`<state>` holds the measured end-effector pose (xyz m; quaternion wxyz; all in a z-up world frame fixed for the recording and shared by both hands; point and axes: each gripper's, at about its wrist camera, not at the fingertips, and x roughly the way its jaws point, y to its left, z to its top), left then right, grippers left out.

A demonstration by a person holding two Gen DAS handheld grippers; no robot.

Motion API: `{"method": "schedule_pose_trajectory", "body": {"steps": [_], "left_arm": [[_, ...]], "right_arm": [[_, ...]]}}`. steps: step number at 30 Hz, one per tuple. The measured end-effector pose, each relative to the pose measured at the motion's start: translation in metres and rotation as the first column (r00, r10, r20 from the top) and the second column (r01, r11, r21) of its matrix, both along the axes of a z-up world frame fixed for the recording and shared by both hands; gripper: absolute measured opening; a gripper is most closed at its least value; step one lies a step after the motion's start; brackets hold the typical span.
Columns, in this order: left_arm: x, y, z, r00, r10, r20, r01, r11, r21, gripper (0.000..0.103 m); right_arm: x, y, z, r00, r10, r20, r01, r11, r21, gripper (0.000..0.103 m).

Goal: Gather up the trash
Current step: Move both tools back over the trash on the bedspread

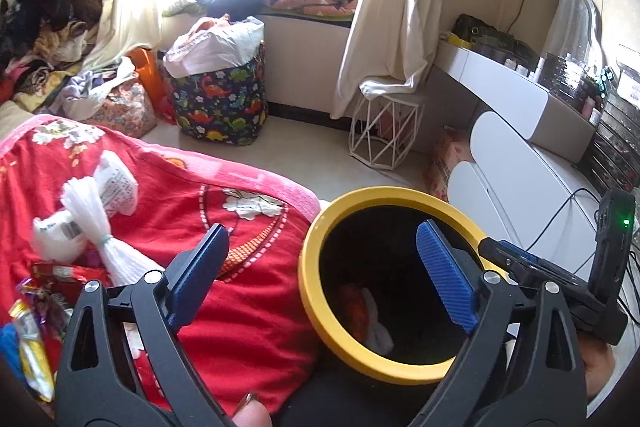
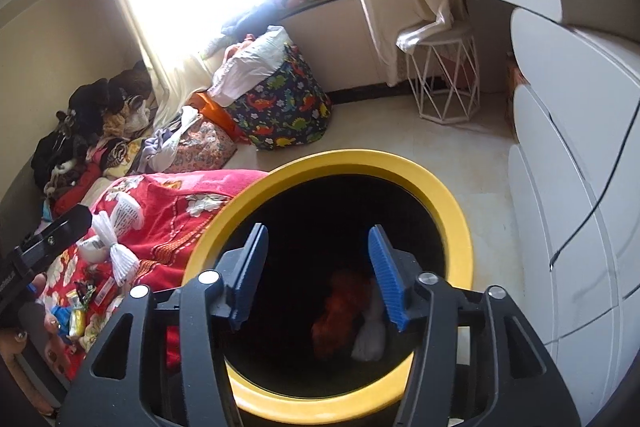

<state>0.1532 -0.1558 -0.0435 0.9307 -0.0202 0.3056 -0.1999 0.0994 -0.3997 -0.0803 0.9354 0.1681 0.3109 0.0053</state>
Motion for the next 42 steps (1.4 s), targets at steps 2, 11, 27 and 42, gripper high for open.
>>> {"method": "schedule_pose_trajectory", "body": {"steps": [2,11,27,42], "left_arm": [[-0.003,0.006,0.004,1.000,0.015,0.018,-0.015,1.000,-0.003,0.091],[-0.007,0.036,0.018,0.994,0.083,0.073,-0.082,0.997,-0.008,0.092],[-0.005,0.086,0.028,0.975,0.200,0.102,-0.197,0.980,-0.033,0.092],[0.009,0.170,0.020,0.930,0.366,0.029,-0.363,0.928,-0.083,0.092]], "right_arm": [[-0.001,0.007,0.004,0.999,0.021,0.025,-0.020,1.000,-0.022,0.057],[-0.008,0.043,0.023,0.988,0.106,0.116,-0.097,0.992,-0.086,0.067],[0.005,0.109,0.036,0.959,0.259,0.116,-0.243,0.960,-0.136,0.074],[0.042,0.183,0.021,0.899,0.437,0.027,-0.427,0.890,-0.160,0.075]]}}
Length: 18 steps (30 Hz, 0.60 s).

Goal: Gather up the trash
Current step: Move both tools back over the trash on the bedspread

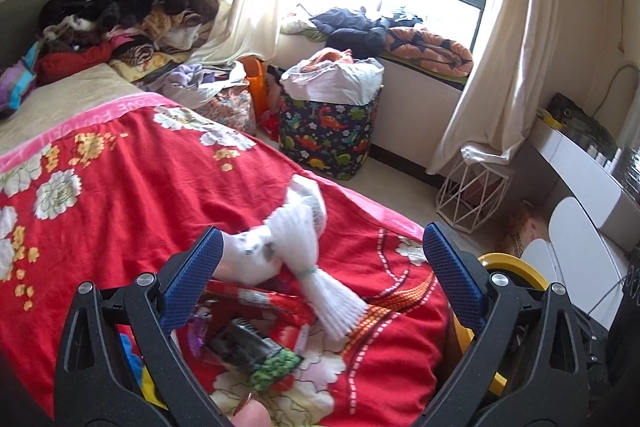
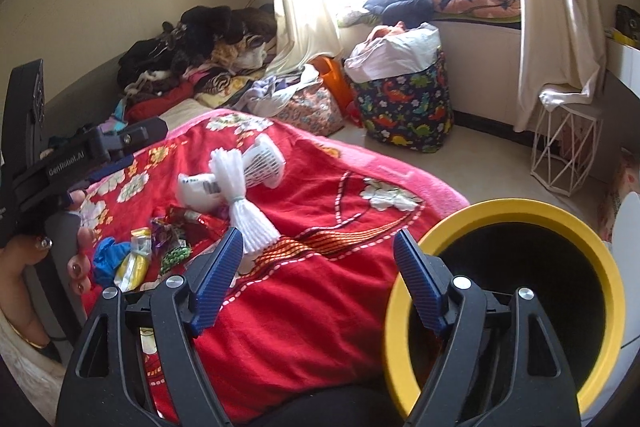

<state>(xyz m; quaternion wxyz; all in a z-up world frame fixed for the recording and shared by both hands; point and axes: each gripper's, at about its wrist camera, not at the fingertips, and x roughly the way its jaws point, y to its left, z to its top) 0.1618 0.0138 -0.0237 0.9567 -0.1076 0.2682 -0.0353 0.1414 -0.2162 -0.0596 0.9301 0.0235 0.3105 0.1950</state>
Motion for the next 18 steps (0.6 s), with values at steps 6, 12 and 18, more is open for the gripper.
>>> {"method": "schedule_pose_trajectory", "body": {"steps": [6,12,18], "left_arm": [[0.009,0.025,-0.008,0.998,0.043,-0.046,-0.044,0.999,-0.002,0.092],[0.019,0.042,-0.023,0.992,0.053,-0.111,-0.053,0.999,0.000,0.092],[0.036,0.048,-0.035,0.983,0.042,-0.176,-0.041,0.999,0.005,0.091]], "right_arm": [[0.023,0.031,-0.010,0.998,0.061,-0.024,-0.062,0.998,-0.012,0.075],[0.045,0.056,-0.023,0.993,0.103,-0.066,-0.104,0.995,-0.011,0.075],[0.065,0.076,-0.035,0.986,0.136,-0.092,-0.139,0.990,-0.030,0.073]]}}
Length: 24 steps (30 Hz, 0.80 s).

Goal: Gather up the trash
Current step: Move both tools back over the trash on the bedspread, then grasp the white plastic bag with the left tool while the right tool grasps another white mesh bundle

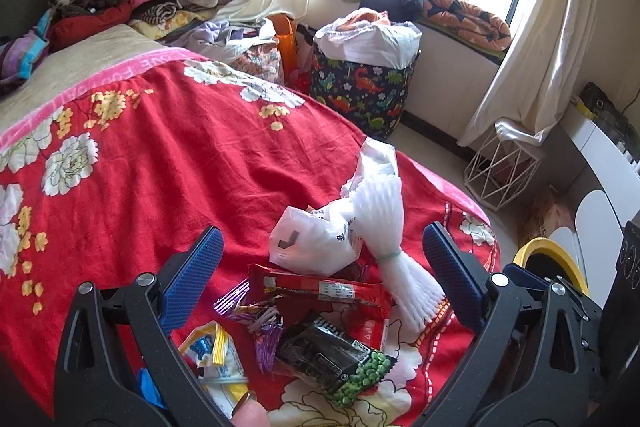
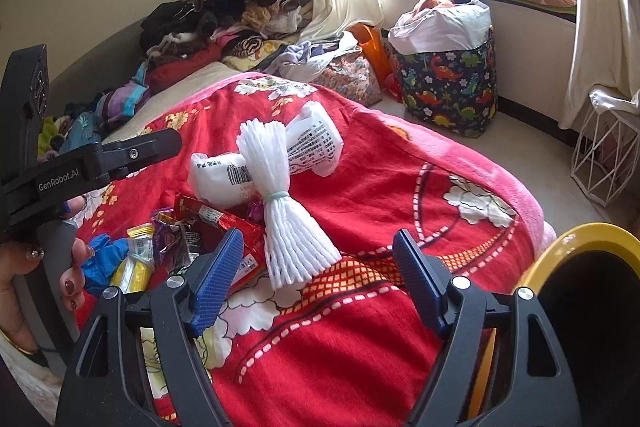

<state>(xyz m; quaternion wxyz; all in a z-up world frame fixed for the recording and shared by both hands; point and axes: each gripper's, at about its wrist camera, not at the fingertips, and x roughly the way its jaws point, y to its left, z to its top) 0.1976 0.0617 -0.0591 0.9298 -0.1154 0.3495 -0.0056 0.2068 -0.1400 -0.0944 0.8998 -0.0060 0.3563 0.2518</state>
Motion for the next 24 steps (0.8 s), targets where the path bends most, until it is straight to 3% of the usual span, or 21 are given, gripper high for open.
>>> {"method": "schedule_pose_trajectory", "body": {"steps": [8,13,16,19,21,24], "left_arm": [[0.027,0.000,-0.019,0.994,-0.051,-0.099,0.049,0.999,-0.016,0.081],[0.034,0.002,-0.028,0.990,-0.049,-0.131,0.048,0.999,-0.013,0.078],[0.038,0.003,-0.035,0.987,-0.039,-0.155,0.039,0.999,-0.004,0.071],[0.040,0.000,-0.037,0.985,-0.043,-0.168,0.044,0.999,0.007,0.060],[0.041,-0.003,-0.037,0.984,-0.043,-0.172,0.048,0.998,0.028,0.045],[0.040,-0.005,-0.037,0.986,-0.044,-0.163,0.051,0.998,0.036,0.040]], "right_arm": [[0.030,0.016,-0.026,0.996,0.028,-0.088,-0.030,0.999,-0.025,0.061],[0.038,0.022,-0.048,0.983,0.056,-0.174,-0.060,0.998,-0.020,0.022],[0.035,0.021,-0.050,0.983,0.053,-0.177,-0.054,0.999,0.002,0.014],[0.031,0.017,-0.047,0.985,0.028,-0.172,-0.024,0.999,0.025,0.010],[0.025,0.012,-0.043,0.986,0.013,-0.164,-0.006,0.999,0.041,0.010],[0.018,0.007,-0.037,0.988,-0.002,-0.151,0.010,0.999,0.054,0.010]]}}
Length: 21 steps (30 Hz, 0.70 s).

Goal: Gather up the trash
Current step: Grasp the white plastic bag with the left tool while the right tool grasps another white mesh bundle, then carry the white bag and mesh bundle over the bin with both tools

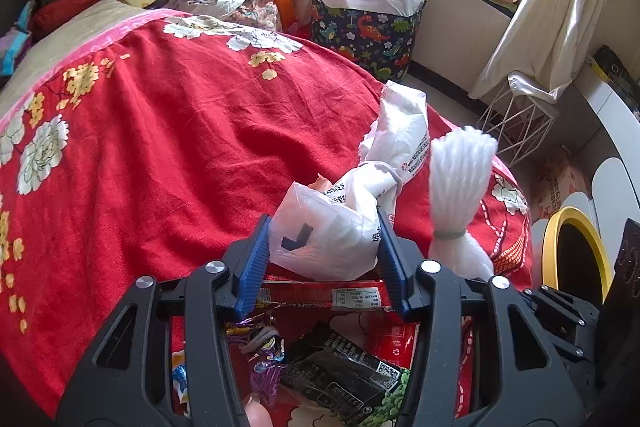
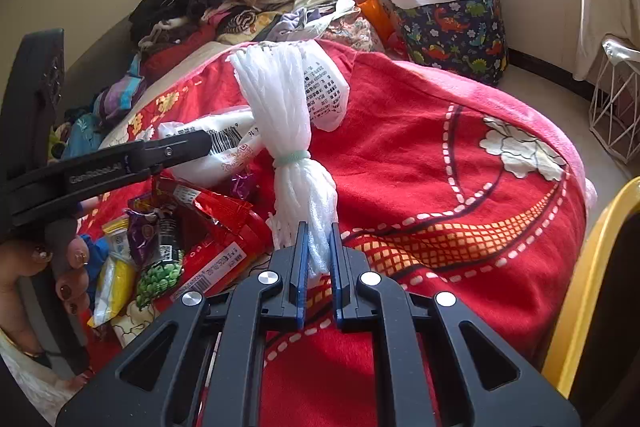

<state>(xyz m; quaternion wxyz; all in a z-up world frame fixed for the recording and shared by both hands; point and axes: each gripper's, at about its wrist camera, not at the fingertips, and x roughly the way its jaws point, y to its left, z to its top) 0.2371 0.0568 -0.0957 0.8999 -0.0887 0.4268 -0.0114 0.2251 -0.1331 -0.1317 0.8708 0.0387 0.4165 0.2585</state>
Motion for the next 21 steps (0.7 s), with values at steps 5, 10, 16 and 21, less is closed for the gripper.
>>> {"method": "schedule_pose_trajectory", "body": {"steps": [5,10,16,21], "left_arm": [[-0.012,0.000,0.016,0.997,0.003,0.072,-0.001,1.000,-0.025,0.037],[-0.025,0.003,0.041,0.989,0.022,0.145,-0.013,0.998,-0.063,0.037],[-0.040,0.006,0.062,0.980,0.039,0.195,-0.025,0.997,-0.077,0.036],[-0.053,0.004,0.072,0.974,0.043,0.221,-0.026,0.996,-0.081,0.036]], "right_arm": [[-0.013,-0.013,0.013,0.999,-0.019,0.030,0.018,1.000,0.018,0.010],[-0.021,-0.026,0.026,0.998,-0.039,0.044,0.037,0.998,0.045,0.010],[-0.034,-0.034,0.042,0.996,-0.042,0.082,0.037,0.997,0.063,0.010],[-0.044,-0.036,0.054,0.993,-0.050,0.107,0.042,0.996,0.075,0.009]]}}
